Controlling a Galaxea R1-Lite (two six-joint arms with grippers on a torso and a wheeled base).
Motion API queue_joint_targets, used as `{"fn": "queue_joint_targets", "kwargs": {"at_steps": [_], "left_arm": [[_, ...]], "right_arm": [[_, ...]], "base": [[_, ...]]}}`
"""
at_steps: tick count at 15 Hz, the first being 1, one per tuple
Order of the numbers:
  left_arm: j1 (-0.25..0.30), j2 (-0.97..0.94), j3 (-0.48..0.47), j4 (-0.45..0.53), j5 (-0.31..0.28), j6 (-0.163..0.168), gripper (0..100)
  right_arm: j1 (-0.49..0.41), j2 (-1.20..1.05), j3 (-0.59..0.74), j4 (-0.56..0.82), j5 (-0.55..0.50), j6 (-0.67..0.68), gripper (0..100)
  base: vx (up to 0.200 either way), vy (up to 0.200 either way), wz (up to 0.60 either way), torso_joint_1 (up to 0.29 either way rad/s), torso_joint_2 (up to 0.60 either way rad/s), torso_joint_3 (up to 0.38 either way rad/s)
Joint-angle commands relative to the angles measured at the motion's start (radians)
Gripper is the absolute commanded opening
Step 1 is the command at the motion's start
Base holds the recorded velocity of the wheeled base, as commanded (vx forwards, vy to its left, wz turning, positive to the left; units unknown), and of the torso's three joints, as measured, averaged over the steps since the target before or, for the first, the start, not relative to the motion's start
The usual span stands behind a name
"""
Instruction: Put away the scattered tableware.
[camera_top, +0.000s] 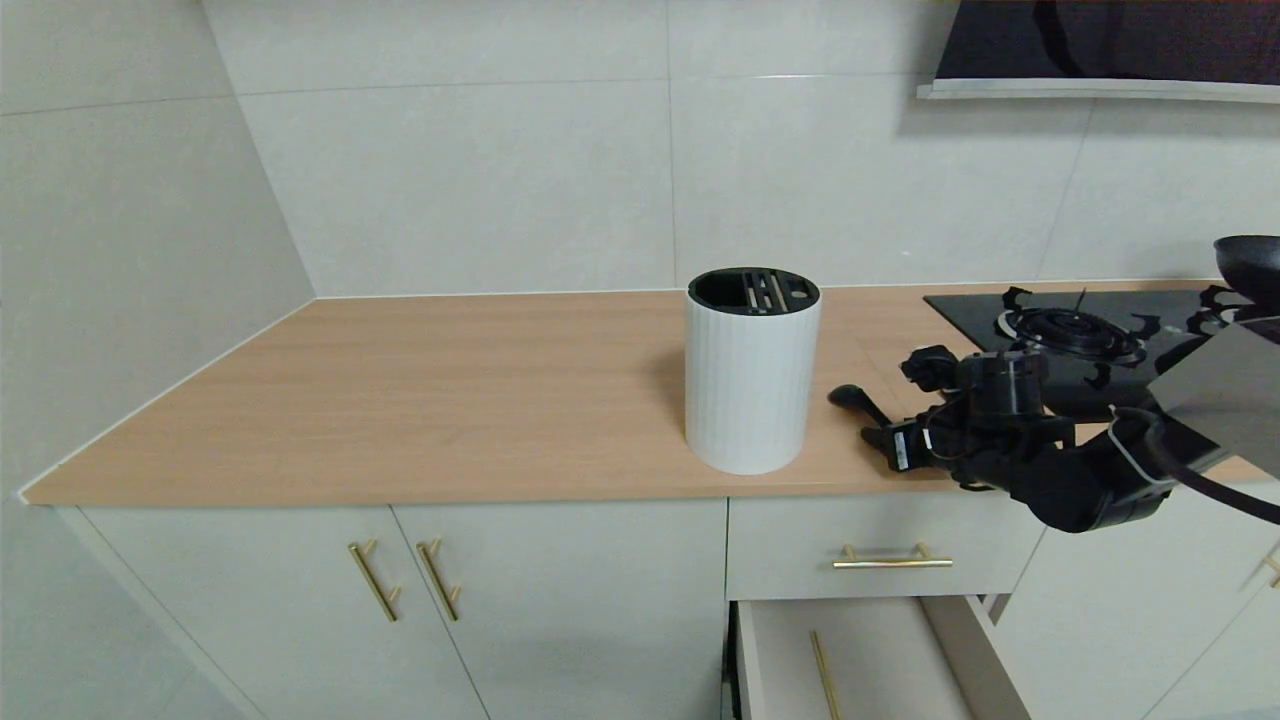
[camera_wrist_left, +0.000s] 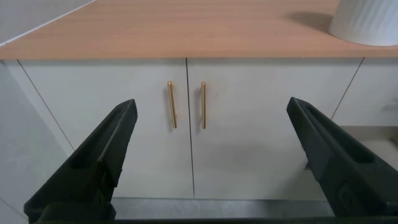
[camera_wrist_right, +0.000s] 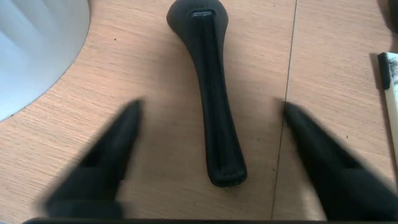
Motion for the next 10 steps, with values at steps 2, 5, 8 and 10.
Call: {"fn": "queue_joint_targets", "kwargs": {"at_steps": [2, 5, 8, 10], "left_arm": [[0.000, 0.000, 0.000, 0.000, 0.001, 0.000, 100], [0.000, 0.000, 0.000, 0.000, -0.001, 0.000, 100], [0.000, 0.000, 0.000, 0.000, 0.001, 0.000, 100], [0.000, 0.000, 0.000, 0.000, 0.001, 0.000, 100]], "right_arm": [[0.000, 0.006, 0.000, 0.000, 0.001, -0.001, 0], [0.000, 0.004, 0.000, 0.000, -0.001, -0.001, 0], [0.002, -0.007, 0.000, 0.000, -0.004, -0.001, 0], [0.002, -0.036, 0.002, 0.012, -0.004, 0.016, 0]], "base": [[0.000, 0.000, 0.00, 0.000, 0.00, 0.000], [0.000, 0.000, 0.00, 0.000, 0.00, 0.000], [0.000, 0.000, 0.00, 0.000, 0.00, 0.000], [0.000, 0.000, 0.00, 0.000, 0.00, 0.000]]}}
